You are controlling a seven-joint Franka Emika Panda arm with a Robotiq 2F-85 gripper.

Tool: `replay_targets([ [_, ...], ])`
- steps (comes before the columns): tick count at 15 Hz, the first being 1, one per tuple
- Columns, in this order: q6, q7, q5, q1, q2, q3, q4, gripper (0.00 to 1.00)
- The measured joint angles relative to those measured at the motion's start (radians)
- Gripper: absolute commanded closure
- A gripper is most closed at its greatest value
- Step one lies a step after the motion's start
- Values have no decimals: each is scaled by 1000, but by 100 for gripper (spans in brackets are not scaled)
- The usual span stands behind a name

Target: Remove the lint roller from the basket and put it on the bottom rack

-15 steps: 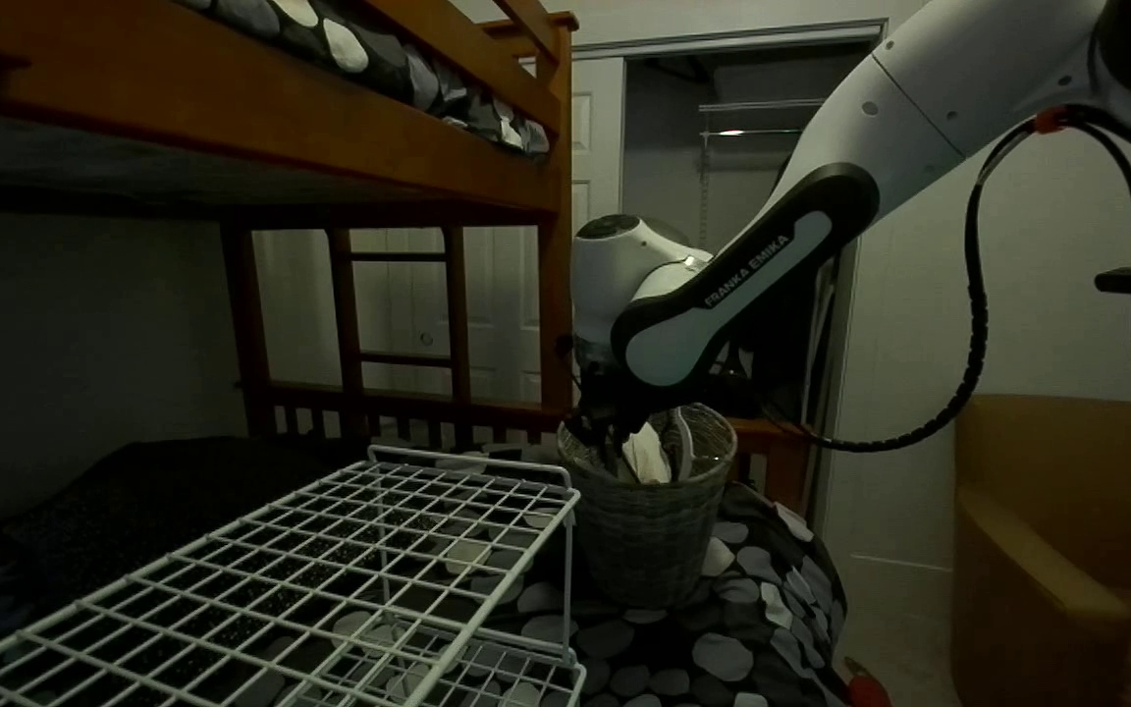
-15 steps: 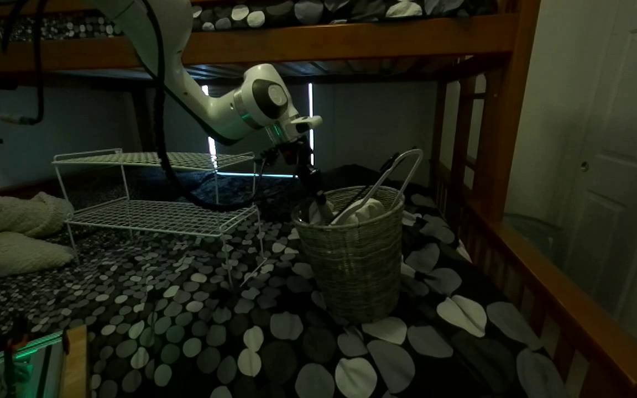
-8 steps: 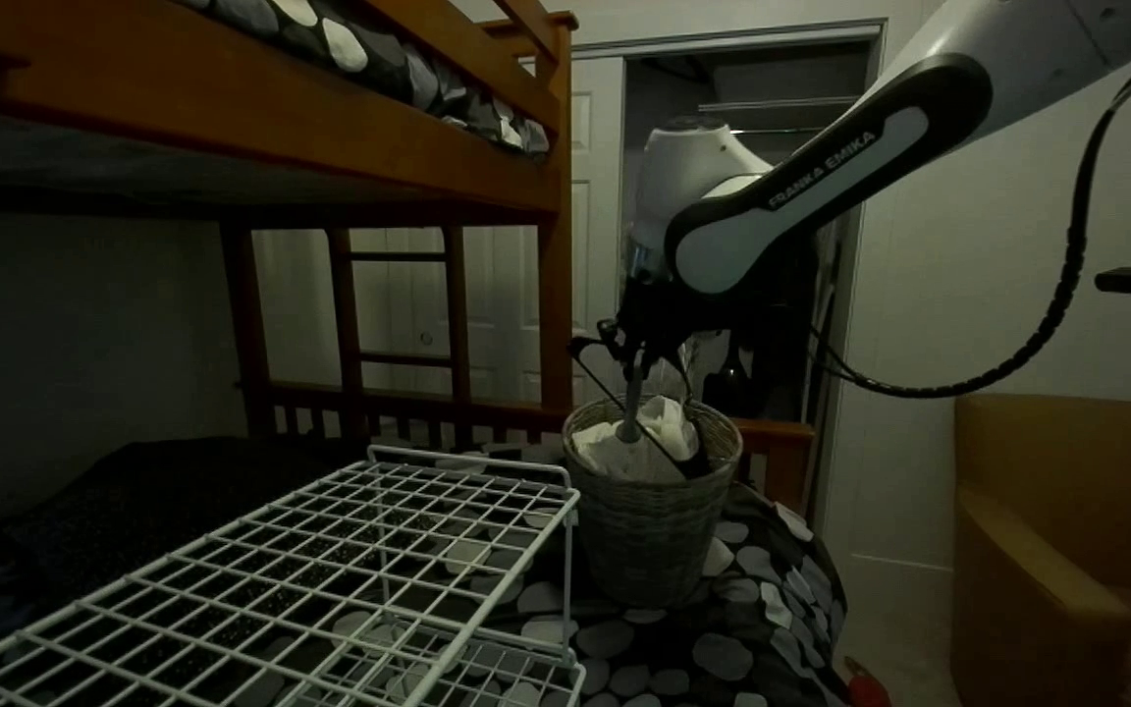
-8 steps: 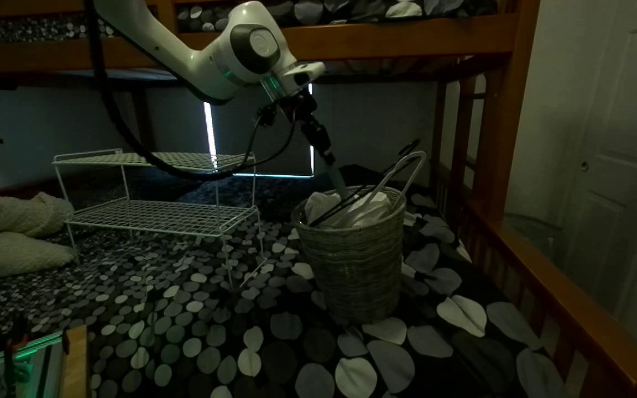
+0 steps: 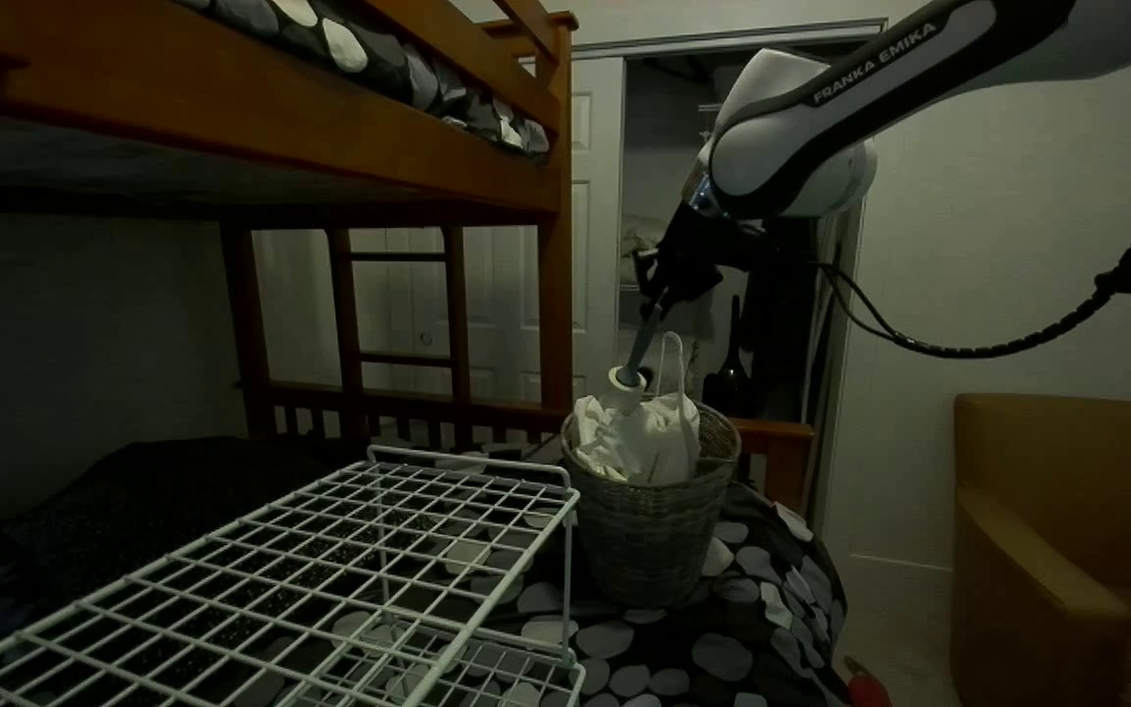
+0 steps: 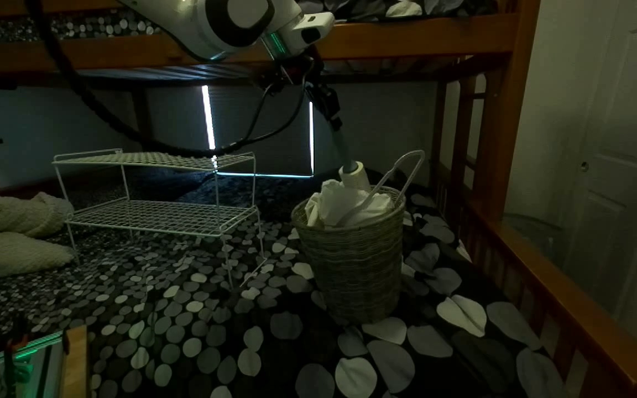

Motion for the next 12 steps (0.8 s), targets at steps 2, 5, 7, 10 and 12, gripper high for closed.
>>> replay_targets([
  [2, 0, -96, 82, 3, -22, -1, 3, 95],
  [5, 0, -167, 110, 6, -44, 4, 17, 95],
  [7, 4, -190, 106, 4, -64, 7, 32, 95],
  [10, 14, -224, 106, 4, -106, 7, 52, 95],
  [12, 14, -260, 118, 11, -134, 8, 61, 95],
])
